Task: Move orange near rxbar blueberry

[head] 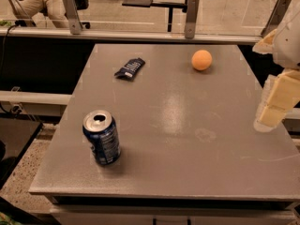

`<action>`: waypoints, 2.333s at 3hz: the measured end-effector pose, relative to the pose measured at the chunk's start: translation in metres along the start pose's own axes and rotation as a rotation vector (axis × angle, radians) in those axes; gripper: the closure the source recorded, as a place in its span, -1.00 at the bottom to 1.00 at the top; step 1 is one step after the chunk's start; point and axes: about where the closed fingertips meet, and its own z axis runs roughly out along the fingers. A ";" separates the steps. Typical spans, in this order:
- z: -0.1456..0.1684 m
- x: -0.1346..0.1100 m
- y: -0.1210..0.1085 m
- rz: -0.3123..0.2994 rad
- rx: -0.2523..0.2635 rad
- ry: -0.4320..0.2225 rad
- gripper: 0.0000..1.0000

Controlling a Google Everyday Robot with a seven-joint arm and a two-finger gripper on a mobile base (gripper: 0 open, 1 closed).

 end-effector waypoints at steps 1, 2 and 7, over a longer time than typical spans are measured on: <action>0.000 0.000 -0.001 0.000 0.002 -0.002 -1.00; 0.027 -0.011 -0.043 0.065 0.034 -0.073 -1.00; 0.143 -0.011 -0.229 0.370 0.090 -0.232 -1.00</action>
Offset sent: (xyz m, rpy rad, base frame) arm 0.0595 0.0074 -0.0222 0.1065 -0.0317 -0.0491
